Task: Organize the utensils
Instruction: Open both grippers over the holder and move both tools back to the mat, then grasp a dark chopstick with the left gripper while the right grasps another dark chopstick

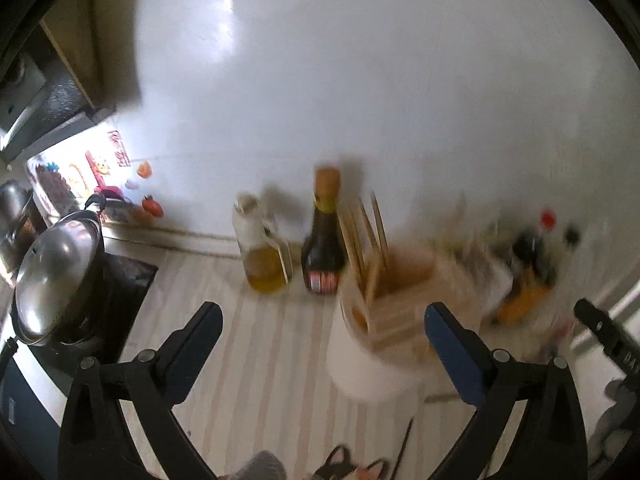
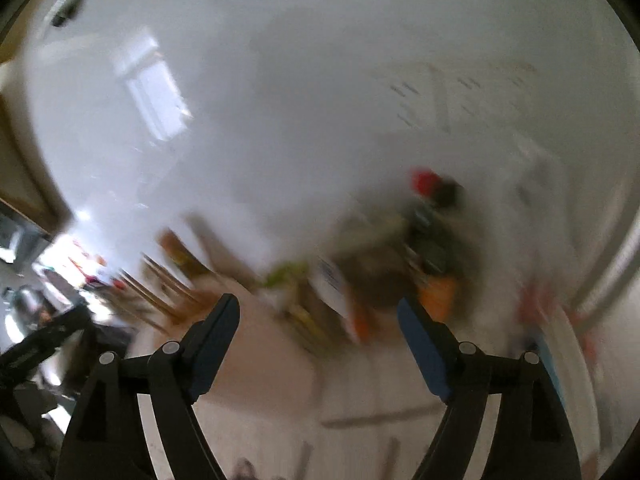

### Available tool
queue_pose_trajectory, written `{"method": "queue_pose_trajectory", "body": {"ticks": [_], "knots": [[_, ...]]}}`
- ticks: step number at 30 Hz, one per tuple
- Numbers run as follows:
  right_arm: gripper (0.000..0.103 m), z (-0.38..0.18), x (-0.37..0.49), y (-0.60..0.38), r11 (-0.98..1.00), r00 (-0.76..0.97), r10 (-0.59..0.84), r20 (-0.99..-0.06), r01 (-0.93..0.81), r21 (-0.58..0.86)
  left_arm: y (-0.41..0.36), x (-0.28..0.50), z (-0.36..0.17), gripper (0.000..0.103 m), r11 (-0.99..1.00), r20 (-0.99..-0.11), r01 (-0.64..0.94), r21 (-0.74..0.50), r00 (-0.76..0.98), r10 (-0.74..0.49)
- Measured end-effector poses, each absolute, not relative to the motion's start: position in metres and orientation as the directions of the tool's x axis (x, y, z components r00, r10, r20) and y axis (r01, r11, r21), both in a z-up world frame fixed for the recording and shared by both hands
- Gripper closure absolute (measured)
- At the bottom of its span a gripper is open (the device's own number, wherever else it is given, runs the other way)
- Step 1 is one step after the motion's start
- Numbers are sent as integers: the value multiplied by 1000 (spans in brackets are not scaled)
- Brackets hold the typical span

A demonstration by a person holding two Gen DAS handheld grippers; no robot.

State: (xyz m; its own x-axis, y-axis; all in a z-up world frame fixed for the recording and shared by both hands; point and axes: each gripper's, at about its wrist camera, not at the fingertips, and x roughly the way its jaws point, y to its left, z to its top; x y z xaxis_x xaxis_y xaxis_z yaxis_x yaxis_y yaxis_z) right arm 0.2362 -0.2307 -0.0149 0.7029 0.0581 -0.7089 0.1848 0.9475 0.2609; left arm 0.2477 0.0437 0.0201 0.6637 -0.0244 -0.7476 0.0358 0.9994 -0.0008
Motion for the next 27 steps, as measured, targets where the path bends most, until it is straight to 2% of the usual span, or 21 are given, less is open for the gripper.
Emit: {"method": "queue_pose_trajectory", "body": {"ticks": [3,5,9,12,14,16,17,18,21,23,24,25,27], "knots": [[20,-49,212,-249,943,622,20,-783,248,221,21,227,-21,0,995,-805,97,38,593,-27],[23,-76,196,-258,940,549,16,-836,278,200,6,215,-54,0,990,-848,130,58,529,-20],[44,-139,167,-269,932,380,83,-921,299,207,-25,197,-127,9,977,-934,207,59,357,-19],[50,-175,154,-269,929,287,107,-952,312,199,-45,188,-168,17,964,-966,258,59,260,-10],[52,-193,146,-267,921,249,134,-959,325,213,-56,181,-193,37,955,-980,293,44,200,-17],[54,-203,141,-263,919,226,143,-963,332,214,-66,175,-214,45,947,-988,319,47,154,-3],[54,-209,140,-263,917,218,148,-965,335,217,-69,174,-220,52,945,-990,323,45,143,-2],[55,-214,137,-263,915,210,150,-966,340,216,-71,172,-225,55,944,-991,327,45,134,1],[72,-221,135,-259,919,185,148,-972,337,204,-75,171,-221,61,943,-986,327,58,168,3],[73,-224,135,-259,922,174,148,-974,331,199,-76,171,-218,84,946,-987,324,26,161,-28],[73,-225,134,-257,922,172,150,-974,330,200,-76,171,-216,89,946,-986,324,27,163,-27],[73,-226,134,-254,924,166,151,-974,327,199,-77,171,-215,100,946,-986,323,37,168,-19],[73,-229,136,-251,922,159,165,-973,325,209,-73,172,-212,100,952,-986,302,40,168,-12]]}}
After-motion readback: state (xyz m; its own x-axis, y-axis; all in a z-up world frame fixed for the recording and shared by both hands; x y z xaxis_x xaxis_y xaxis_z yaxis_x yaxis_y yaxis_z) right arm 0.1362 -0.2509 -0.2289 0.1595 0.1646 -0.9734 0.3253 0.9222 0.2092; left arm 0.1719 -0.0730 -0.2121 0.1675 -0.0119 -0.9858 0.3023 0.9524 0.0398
